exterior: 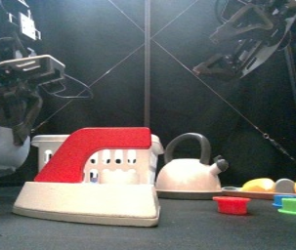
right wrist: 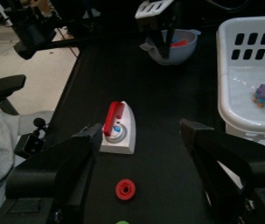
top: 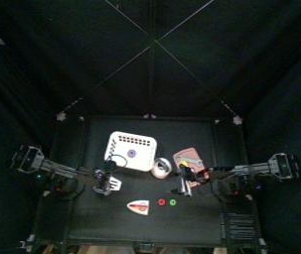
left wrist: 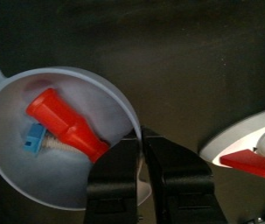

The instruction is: Place bowl in center

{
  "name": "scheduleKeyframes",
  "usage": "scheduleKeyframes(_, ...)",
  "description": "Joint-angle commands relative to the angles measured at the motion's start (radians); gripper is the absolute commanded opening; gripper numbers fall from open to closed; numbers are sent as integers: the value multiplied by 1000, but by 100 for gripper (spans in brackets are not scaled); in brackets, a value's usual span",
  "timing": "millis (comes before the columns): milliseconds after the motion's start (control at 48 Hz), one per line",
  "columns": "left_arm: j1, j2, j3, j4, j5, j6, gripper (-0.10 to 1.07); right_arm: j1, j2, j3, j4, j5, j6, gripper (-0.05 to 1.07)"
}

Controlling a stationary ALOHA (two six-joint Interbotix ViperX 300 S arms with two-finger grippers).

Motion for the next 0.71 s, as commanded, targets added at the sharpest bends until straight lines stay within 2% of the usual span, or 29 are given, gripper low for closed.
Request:
scheduleKeyframes(0,-2,12,-38,3,0,3,41,-2,-8,-8,12,-8,2,100)
scheduleKeyframes(167,-2,46,-86,15,-18,23,41,-3,-8,-8,17,-8,2,100)
scheduleKeyframes(271,-2,81,-132,21,-41,67,41,-3,-6,-5,14,-8,0,100)
scheduleKeyframes(604,44,238,-296,2,-48,259,41,5,-15,2,11,-8,0,100)
scheduleKeyframes(688,57,284,-348,-28,-49,322,41,5,-18,5,11,-8,0,100)
